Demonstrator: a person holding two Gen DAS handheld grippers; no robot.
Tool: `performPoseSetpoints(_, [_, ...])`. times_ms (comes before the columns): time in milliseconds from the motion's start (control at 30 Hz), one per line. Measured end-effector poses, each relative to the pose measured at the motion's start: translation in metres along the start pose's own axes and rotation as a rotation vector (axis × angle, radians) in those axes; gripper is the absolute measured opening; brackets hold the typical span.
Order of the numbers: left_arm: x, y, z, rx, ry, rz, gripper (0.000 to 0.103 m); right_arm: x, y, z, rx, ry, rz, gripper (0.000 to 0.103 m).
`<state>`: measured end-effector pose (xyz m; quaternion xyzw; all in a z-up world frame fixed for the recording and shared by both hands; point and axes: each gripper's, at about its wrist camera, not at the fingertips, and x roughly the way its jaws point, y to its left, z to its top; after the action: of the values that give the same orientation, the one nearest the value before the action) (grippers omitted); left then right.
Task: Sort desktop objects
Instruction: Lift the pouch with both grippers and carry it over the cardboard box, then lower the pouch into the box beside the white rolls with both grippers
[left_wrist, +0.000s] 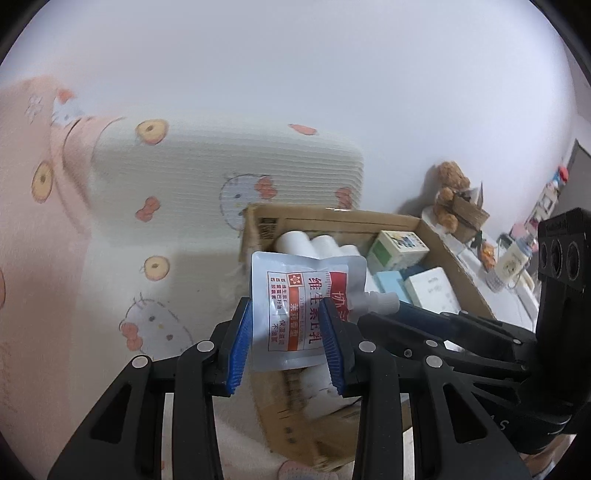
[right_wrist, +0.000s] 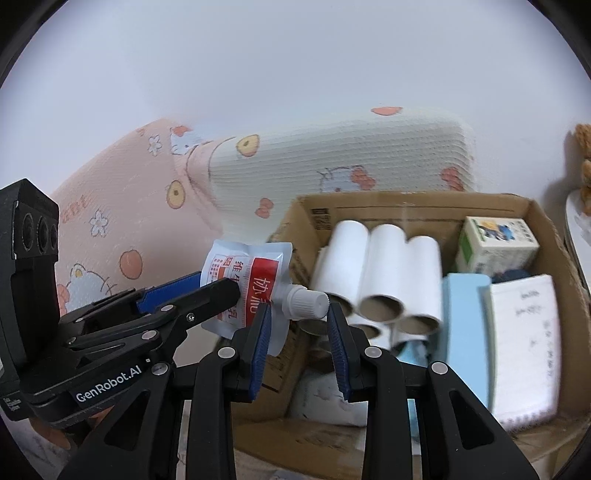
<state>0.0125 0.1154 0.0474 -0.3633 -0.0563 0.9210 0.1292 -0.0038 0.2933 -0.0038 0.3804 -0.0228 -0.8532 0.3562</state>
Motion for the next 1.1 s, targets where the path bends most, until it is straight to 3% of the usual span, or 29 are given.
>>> performPoseSetpoints(100, [0.004, -0.016, 0.004, 0.036, 0.010, -0.008, 0.039, -0.008, -0.012, 0.000, 0.015, 0.007, -0.008, 0.028])
performPoseSetpoints(200, [0.017, -0.030, 0.010, 0.058, 0.069, -0.029, 0.039, -0.015, -0.025, 0.001, 0.038, 0.028, -0.034, 0.028])
performPoseSetpoints(400, [0.049, -0.052, 0.008, 0.071, 0.186, -0.029, 0.039, -0.013, -0.055, 0.008, 0.076, 0.156, -0.071, 0.028])
performPoseSetpoints(633, [0.084, -0.059, -0.002, 0.047, 0.358, -0.023, 0.038, -0.001, -0.073, 0.010, 0.072, 0.285, -0.086, 0.028])
performPoseSetpoints(1100, [0.111, -0.070, -0.015, 0.051, 0.562, -0.025, 0.036, 0.019, -0.092, 0.004, 0.096, 0.483, -0.087, 0.028])
